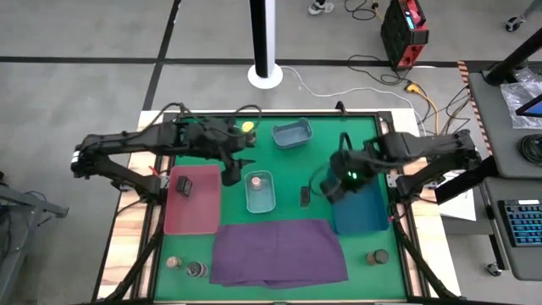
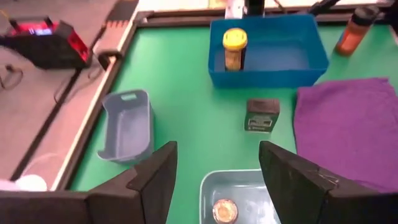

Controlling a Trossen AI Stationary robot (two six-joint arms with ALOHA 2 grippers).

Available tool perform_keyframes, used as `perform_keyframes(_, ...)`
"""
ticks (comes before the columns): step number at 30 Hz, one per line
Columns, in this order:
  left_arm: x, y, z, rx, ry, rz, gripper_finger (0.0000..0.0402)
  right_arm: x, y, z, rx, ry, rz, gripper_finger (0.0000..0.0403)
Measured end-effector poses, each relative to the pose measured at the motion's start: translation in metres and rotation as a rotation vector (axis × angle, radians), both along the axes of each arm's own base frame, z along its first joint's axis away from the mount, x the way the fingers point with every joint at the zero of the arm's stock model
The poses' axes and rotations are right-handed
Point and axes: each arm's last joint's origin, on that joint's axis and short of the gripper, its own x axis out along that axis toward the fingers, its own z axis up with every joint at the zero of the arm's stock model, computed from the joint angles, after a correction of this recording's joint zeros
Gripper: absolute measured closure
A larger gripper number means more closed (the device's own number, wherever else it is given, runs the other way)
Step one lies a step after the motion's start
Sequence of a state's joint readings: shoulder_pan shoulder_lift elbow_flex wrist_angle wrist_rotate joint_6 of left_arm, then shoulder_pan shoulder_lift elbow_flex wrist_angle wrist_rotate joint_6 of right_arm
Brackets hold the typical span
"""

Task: Sort spices by type
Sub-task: Put the right black seasoning bottle into the gray bin

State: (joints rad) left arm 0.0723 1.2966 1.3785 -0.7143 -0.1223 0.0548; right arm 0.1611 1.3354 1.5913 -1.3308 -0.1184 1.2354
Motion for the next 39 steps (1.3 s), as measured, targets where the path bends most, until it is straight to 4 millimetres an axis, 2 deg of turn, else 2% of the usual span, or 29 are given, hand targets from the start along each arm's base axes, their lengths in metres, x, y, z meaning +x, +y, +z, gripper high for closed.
perform_keyframes(4, -0.014, 0.0, 0.012, 0.069, -0.043, 0.009, 0.0192, -0.005, 0.023, 0.0, 0.074, 0.033, -0.025, 0.0116)
perform_keyframes(9, -0.027, 0.004, 0.022, 0.214, -0.051, 0.107, 0.0192, -0.014, 0.049, 0.001, 0.159, 0.087, -0.044, 0.0108)
perform_keyframes(15, -0.032, 0.006, 0.025, 0.286, -0.045, 0.161, 0.0192, -0.03, 0.086, -0.002, 0.255, 0.201, -0.073, 0.0082)
perform_keyframes(18, -0.033, 0.006, 0.026, 0.286, -0.047, 0.16, 0.0192, -0.044, 0.106, -0.009, 0.248, 0.298, -0.102, 0.0061)
perform_keyframes(24, -0.037, 0.005, 0.029, 0.292, -0.066, 0.13, 0.0192, -0.074, 0.134, -0.033, 0.193, 0.453, -0.177, 0.0039)
perform_keyframes(29, -0.037, 0.008, 0.031, 0.308, -0.074, 0.133, 0.0192, -0.09, 0.144, -0.062, 0.114, 0.538, -0.211, 0.0038)
perform_keyframes(39, -0.035, 0.013, 0.03, 0.311, -0.068, 0.153, 0.0192, -0.092, 0.148, -0.123, 0.063, 0.496, -0.173, 0.0038)
